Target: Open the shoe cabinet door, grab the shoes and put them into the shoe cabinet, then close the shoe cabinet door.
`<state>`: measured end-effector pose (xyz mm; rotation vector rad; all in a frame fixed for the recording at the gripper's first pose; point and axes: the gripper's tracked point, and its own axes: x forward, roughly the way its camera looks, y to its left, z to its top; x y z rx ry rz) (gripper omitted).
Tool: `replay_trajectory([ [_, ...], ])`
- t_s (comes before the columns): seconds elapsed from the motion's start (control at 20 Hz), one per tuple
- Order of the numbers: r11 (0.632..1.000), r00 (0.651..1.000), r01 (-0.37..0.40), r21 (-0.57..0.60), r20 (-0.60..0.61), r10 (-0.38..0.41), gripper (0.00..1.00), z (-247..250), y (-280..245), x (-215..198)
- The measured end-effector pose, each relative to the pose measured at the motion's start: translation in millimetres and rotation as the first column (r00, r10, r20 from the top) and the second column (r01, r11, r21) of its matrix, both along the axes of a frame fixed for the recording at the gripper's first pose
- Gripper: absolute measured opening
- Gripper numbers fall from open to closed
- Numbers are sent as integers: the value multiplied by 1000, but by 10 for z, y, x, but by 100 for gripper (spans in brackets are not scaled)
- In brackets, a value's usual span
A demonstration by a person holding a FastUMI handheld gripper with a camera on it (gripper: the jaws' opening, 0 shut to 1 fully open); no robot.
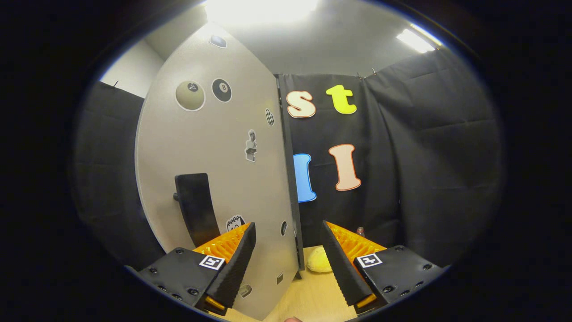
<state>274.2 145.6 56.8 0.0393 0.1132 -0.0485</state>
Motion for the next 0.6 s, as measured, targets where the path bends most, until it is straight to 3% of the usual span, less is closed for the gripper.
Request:
replay_trajectory([
  [0.35,997,998,-60,52,5,60,91,-66,520,221],
  [0.6,990,990,-140,23,-14,140,92,-112,1067,524],
])
